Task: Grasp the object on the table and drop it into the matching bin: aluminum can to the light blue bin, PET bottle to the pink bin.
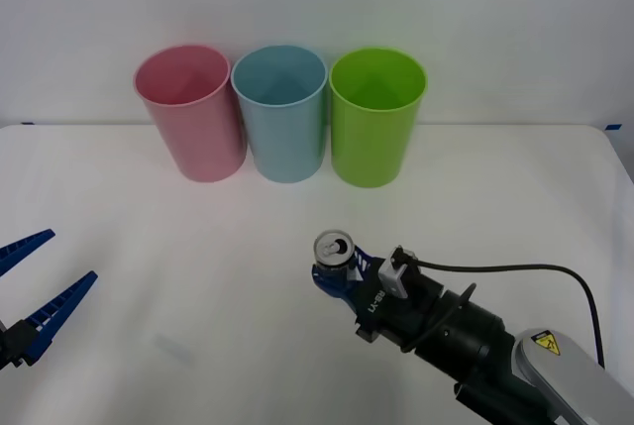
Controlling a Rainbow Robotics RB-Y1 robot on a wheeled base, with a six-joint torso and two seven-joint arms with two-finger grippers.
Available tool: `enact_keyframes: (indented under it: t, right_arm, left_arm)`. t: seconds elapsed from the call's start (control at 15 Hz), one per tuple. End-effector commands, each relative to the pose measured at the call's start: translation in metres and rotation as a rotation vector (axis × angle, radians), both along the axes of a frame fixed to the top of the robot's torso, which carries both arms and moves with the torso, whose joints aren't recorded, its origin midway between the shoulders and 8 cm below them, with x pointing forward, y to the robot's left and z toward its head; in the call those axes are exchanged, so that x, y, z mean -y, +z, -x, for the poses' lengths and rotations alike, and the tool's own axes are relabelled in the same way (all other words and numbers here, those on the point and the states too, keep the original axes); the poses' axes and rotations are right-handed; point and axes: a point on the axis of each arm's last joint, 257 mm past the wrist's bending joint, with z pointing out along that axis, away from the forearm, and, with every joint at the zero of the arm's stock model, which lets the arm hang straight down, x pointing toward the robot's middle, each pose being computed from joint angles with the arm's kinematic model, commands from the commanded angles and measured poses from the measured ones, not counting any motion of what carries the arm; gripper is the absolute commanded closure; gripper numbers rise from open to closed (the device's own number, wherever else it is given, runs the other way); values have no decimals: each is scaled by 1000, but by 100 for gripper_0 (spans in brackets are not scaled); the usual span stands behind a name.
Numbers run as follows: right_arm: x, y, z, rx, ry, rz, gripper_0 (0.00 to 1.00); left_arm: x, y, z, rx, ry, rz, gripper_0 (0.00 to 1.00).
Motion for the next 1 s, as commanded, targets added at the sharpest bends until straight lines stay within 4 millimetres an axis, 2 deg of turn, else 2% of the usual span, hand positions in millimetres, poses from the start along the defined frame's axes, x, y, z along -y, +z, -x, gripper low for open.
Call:
enact_keyframes:
  t: [0.07,0.53,1.0]
  right_arm:
    - [5,30,-1,-13,-7,-76,100]
    - [25,107,-22,24,-19,-196,100]
    - [16,167,-63,52,-41,-252,100]
  left_arm:
    - [0,0,0,0,0,0,0]
    - [0,0,0,0,0,0,0]
    - [0,0,0,0,0,0,0]
